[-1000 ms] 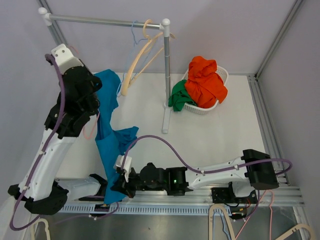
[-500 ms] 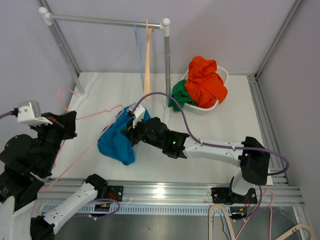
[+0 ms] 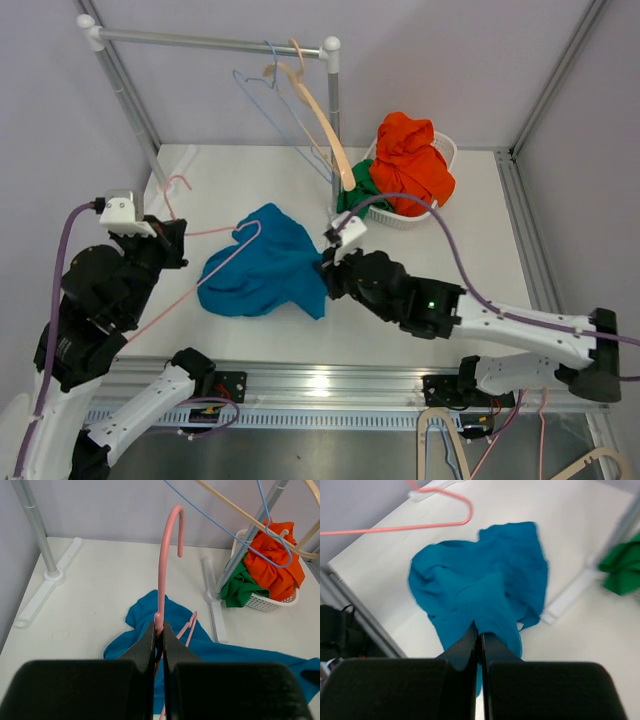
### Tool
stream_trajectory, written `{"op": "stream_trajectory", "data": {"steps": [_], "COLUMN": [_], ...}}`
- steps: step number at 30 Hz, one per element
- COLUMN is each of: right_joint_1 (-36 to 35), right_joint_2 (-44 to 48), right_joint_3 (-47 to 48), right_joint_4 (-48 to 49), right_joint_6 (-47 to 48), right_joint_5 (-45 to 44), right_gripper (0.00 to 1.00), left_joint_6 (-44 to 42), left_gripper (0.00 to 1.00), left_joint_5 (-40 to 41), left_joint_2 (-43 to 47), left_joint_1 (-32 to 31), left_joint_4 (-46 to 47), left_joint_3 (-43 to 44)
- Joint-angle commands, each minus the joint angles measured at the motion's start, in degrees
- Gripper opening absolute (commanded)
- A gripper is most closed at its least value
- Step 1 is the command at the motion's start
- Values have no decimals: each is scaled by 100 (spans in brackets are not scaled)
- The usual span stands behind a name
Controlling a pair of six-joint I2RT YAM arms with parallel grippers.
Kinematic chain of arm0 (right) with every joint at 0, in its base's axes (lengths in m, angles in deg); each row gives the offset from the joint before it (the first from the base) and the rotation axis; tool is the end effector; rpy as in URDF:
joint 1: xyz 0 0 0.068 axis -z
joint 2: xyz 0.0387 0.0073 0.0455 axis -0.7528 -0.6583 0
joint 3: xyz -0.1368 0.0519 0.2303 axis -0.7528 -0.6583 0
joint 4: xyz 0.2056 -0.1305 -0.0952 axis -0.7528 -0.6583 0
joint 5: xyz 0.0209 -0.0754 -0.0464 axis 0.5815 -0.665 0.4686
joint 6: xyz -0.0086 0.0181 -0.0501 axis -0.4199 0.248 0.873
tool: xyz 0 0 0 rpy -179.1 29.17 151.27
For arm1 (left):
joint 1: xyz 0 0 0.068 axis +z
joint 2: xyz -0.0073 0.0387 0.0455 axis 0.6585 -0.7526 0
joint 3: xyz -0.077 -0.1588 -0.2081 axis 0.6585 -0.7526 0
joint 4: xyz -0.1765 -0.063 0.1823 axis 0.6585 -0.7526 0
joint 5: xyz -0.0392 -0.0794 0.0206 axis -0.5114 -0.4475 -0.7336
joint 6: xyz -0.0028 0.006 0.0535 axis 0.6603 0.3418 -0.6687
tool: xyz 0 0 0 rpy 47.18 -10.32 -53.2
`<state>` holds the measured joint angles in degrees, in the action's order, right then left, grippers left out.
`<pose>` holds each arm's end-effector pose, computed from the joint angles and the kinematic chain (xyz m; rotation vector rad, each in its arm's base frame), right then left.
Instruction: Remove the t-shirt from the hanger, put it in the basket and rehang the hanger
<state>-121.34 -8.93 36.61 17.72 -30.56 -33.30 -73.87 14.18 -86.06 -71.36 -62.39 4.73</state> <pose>0.0986 0.2638 0.3548 -0.6636 1.7632 0.6421 0.0600 -0.0178 0.4490 -0.0467 1.6774 -0.1901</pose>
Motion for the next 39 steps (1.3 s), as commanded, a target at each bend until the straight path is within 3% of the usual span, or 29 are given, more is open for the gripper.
{"op": "stream_trajectory", "data": {"steps": [1,5,10,16,22,30,34,37,39], "right_joint_1": [105,807,1850,3451,4490,5158,5334,5563,5634], "right_joint_2": [688,1067,576,-838,-2392,-3756,-4275,-4873,-4936], "right_joint_3": [5,846,2409,4666,7066,8351,8512,9215,9129], "right_joint_4": [-952,-1251,-690,-355,-92,2060,3352,3241,2863], "right_joint_6": [-22,496,1674,1974,1719,1640,1517,1114,990], "right_joint_5": [-1353,-1320,-830,489,1466,1757,1519,1607,1555], "right_gripper": [0,0,0,0,0,0,1,0,0], "left_joint_6": [-177,-116,-54,182,349,534,736,798,789], "left_gripper": [1,1,1,1,1,1,1,1,1], "left_joint_5": [-549,-1164,-1517,-1518,-1429,-1517,-1763,-1746,-1702], "left_joint_2": [-313,-928,-1472,-2087,-2458,-3098,-3573,-4099,-4381], "left_joint_1": [125,459,863,1417,1698,2103,2357,2490,2525], "left_joint_4": [717,718,788,595,568,954,1245,1376,1368], "left_joint_3": [28,528,915,1443,1698,2024,2242,2715,2910]}}
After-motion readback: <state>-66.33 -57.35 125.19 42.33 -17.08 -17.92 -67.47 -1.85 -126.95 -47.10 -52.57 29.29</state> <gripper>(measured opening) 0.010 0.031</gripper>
